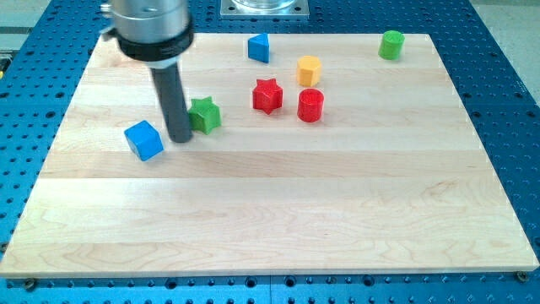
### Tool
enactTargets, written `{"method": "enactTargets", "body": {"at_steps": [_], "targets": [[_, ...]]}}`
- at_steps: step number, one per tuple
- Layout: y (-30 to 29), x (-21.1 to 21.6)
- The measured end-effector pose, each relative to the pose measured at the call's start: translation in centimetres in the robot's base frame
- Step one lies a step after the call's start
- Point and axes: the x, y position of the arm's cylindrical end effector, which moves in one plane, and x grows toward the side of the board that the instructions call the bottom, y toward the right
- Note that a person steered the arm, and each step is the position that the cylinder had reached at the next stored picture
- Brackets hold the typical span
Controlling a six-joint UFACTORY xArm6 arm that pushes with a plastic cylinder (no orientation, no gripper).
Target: Push the green star diagonally to the bottom left side of the blue cube
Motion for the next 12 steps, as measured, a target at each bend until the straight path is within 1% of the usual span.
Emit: {"method": "enactTargets", "body": {"at_steps": [1, 2, 3, 4, 5, 6, 7, 8, 9, 10, 11, 12], "targets": [[-0.1, 0.0], [3.0, 0.0], [1.4, -0.7], [-2.4, -1.0], [-1.0, -1.3], [3.8, 4.1], [6.9, 0.9], [5.9, -3.4], [1.9, -3.3], [8.6, -7.1], [-0.1, -7.8], [-7.6, -4.1]]}}
